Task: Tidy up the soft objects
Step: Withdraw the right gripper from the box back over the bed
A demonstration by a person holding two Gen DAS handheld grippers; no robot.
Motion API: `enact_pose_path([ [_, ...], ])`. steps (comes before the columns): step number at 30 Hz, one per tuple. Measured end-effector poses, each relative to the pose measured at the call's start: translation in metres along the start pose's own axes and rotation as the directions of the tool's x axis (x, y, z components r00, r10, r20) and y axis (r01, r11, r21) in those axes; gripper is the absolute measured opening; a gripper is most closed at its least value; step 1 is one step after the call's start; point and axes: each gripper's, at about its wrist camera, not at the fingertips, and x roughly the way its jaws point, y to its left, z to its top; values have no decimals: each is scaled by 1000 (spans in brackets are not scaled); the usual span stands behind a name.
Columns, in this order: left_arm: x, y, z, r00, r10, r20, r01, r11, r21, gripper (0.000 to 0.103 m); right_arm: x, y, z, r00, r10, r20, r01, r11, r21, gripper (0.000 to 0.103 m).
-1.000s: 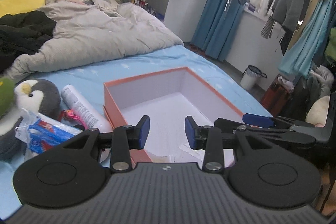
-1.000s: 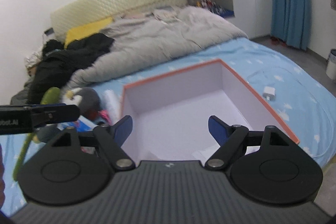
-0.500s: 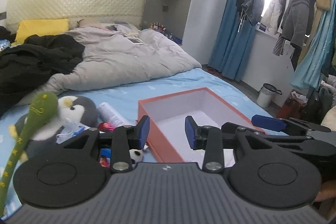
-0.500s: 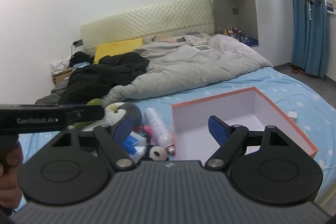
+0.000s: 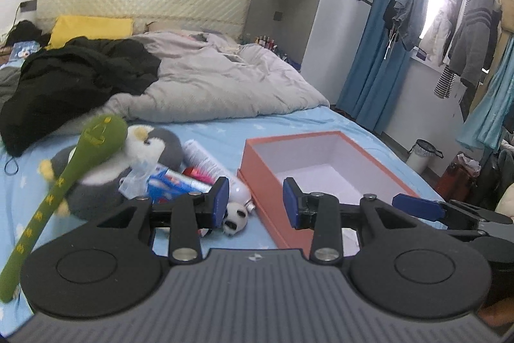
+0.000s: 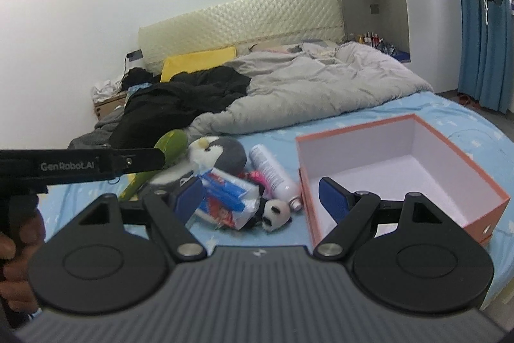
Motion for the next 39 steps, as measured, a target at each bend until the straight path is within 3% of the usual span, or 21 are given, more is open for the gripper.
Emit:
enact_pose_path([
  [14, -14, 27, -52, 997, 59, -54, -62, 996, -63, 43, 2, 25, -42, 997, 10, -78, -11, 1000, -14, 81],
  [24, -21, 36, -87, 993, 57, -105, -68, 992, -103, 43, -3, 26, -76, 990, -23, -137, 21, 1000, -13, 81],
  [39, -3, 52, -113, 979, 88, -183, -115, 983, -142, 46, 16, 27, -97, 978, -26, -209, 23, 1000, -19, 81],
])
